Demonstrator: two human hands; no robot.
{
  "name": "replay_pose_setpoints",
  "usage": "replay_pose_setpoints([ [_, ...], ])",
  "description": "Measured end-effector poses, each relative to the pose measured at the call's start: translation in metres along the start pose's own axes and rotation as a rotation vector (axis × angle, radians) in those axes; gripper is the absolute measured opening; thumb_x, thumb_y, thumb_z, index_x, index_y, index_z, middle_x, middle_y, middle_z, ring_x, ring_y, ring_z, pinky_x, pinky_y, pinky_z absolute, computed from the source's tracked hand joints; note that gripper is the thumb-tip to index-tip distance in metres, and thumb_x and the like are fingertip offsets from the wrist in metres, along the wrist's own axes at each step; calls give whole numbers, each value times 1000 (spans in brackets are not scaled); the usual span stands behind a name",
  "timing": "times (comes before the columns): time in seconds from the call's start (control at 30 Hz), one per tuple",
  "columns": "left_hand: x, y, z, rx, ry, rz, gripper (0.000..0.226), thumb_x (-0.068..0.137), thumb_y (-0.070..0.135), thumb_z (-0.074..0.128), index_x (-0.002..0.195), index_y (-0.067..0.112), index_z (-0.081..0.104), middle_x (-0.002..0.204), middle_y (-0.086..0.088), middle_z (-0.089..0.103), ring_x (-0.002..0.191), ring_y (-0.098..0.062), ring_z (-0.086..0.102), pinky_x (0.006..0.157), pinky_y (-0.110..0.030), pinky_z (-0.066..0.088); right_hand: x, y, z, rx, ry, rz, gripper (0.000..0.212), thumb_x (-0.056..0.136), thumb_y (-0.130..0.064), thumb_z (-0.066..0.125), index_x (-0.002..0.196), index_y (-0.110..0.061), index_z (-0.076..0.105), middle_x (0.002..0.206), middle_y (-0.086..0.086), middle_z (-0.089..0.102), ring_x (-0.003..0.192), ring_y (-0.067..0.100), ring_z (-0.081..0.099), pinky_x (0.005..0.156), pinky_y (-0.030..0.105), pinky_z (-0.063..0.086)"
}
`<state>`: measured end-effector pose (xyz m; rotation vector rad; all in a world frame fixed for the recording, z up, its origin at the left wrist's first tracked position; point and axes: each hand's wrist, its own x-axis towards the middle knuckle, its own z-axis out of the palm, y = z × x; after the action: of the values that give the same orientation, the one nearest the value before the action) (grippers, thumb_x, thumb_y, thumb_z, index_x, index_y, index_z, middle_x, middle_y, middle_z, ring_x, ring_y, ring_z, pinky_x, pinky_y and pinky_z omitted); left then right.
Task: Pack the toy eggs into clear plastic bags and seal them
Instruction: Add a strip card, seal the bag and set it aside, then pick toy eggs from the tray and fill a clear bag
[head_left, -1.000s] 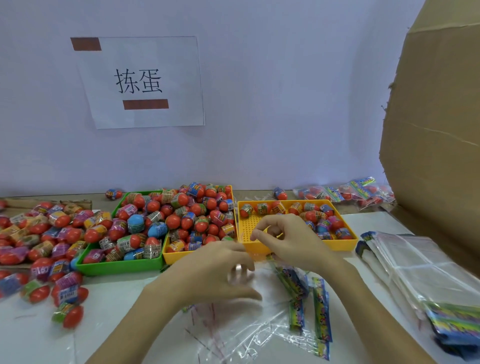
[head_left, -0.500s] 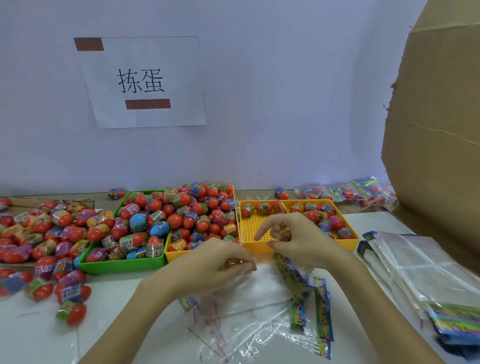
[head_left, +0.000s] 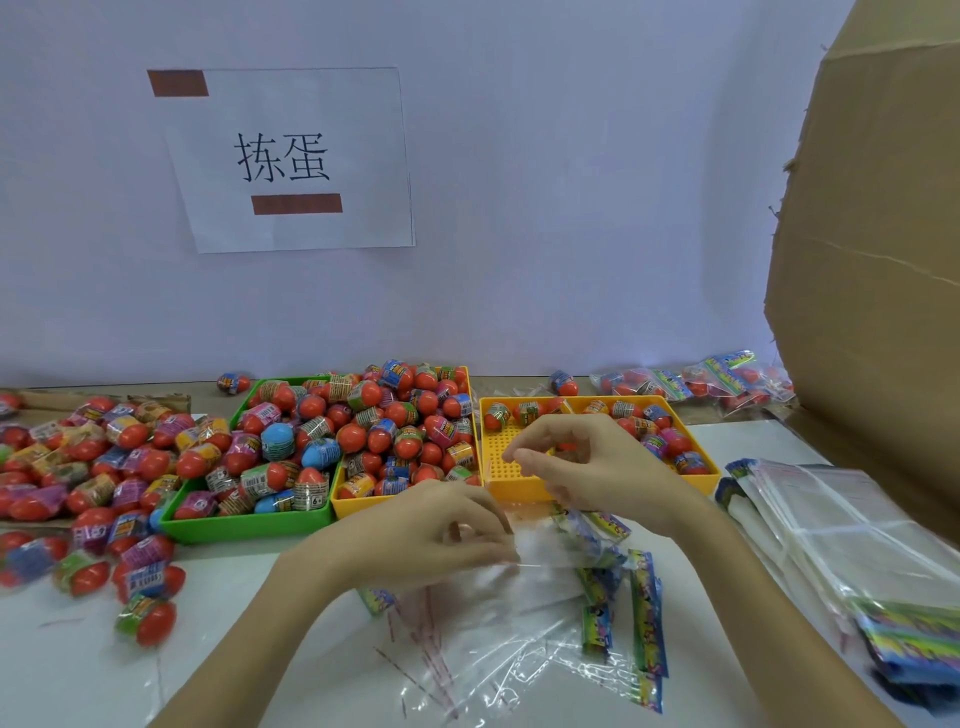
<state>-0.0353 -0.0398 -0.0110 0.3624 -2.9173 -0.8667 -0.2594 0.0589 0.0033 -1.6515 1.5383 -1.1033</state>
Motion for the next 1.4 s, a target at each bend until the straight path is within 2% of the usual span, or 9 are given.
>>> replay_pose_setpoints([
  [0.1, 2, 1, -3, -178, 128, -81, 27, 106, 43, 60, 110, 27, 82, 100, 7, 79, 82, -10, 71, 73, -27, 56, -3, -6, -3, -38, -144, -8, 26, 97, -55, 66, 109, -35, 79, 101, -10, 78, 85, 2, 70, 69, 20, 53],
  [0.2, 1, -3, -7, -432, 218, -164, 26, 103, 42, 66, 98, 23, 83, 89, 3, 81, 78, -16, 79, 67, -26, 62, -4, -6, -3, -54, -290, 6, 26, 95, -49, 73, 119, -37, 75, 113, -9, 78, 108, 8, 71, 94, 28, 56],
  [0.37, 2, -11, -14, -924, 439, -297, 62, 86, 69, 72, 110, 12, 79, 103, -16, 81, 84, -32, 80, 67, -29, 63, -1, -1, -2, -103, -15, -13, 16, 96, -44, 74, 90, -30, 80, 87, -4, 79, 88, 10, 73, 85, 28, 52],
  [0.47, 4, -15, -17, -1135, 568, -257, 75, 79, 68, 75, 127, 11, 72, 115, -19, 79, 96, -36, 79, 74, -31, 65, 1, 3, -6, 68, 159, 10, 18, 96, -35, 76, 90, -19, 79, 88, -3, 79, 81, 13, 76, 78, 21, 55],
  [0.57, 2, -15, -13, -1071, 658, -180, 52, 86, 40, 84, 125, 8, 73, 114, -20, 79, 103, -36, 78, 83, -31, 64, -2, 3, -9, 92, 125, 41, 13, 97, -38, 74, 94, -27, 81, 94, -4, 80, 82, 12, 77, 84, 19, 52],
  [0.67, 3, -13, -10, -1007, 754, -223, 25, 92, 23, 78, 110, 7, 78, 105, -18, 81, 96, -32, 79, 82, -31, 65, -2, 2, -8, 93, 16, 70, 23, 101, -48, 64, 105, -31, 79, 102, -4, 81, 94, 14, 77, 95, 33, 49],
  [0.87, 2, -11, -9, -841, 707, -260, 22, 86, 31, 84, 91, 10, 79, 90, -18, 80, 83, -29, 78, 74, -28, 64, 1, -1, -4, 299, 156, 24, 36, 98, -43, 65, 126, -22, 72, 110, 1, 80, 102, 21, 77, 88, 30, 62],
  [1.13, 6, -10, -5, -767, 644, -230, 29, 86, 40, 86, 74, 18, 70, 69, -13, 69, 62, -18, 65, 63, -22, 56, 5, 0, 7, 384, 142, 57, 26, 94, -42, 74, 114, -27, 79, 96, 5, 75, 85, 15, 67, 81, 25, 58],
  [1.4, 6, -11, -5, -1040, 513, -166, 60, 90, 48, 82, 112, -5, 64, 117, -20, 77, 108, -40, 75, 90, -41, 64, 6, 3, 7, 456, 172, 43, 21, 100, -26, 69, 106, -9, 79, 91, 5, 72, 81, 16, 66, 76, 29, 58],
])
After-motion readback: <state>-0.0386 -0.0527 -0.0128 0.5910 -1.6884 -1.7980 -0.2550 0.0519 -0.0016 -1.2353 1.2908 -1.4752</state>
